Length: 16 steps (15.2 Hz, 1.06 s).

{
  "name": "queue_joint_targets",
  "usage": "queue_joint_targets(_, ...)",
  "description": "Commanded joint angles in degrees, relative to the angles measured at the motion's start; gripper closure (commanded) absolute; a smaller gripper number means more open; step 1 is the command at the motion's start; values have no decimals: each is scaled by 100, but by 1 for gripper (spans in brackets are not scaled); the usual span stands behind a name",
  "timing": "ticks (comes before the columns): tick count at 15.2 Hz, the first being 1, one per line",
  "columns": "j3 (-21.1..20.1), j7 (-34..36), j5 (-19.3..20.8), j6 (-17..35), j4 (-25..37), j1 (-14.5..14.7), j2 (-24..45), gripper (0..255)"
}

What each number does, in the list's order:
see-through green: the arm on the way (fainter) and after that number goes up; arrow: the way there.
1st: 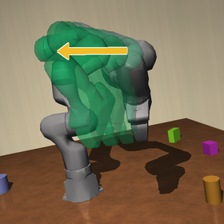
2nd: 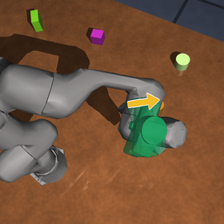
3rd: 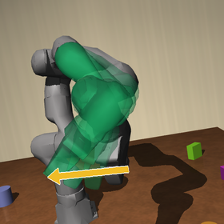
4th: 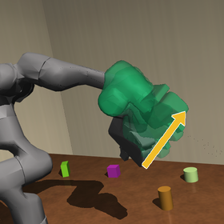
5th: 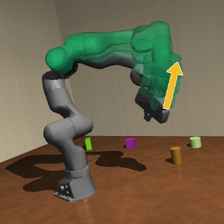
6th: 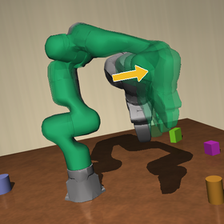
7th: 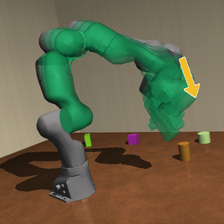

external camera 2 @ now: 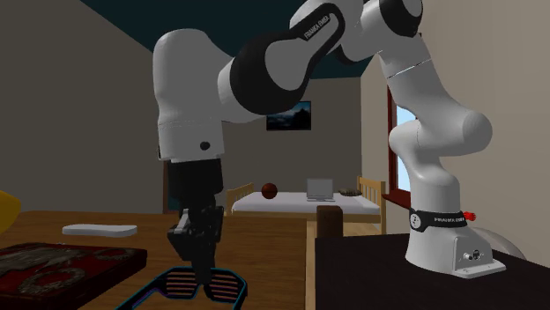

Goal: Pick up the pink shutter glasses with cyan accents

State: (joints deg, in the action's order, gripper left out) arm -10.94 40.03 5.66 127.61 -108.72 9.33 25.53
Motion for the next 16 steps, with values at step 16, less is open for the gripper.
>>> queue_joint_targets(16,-75,-103,-163,-913,287,-56,-638,255)
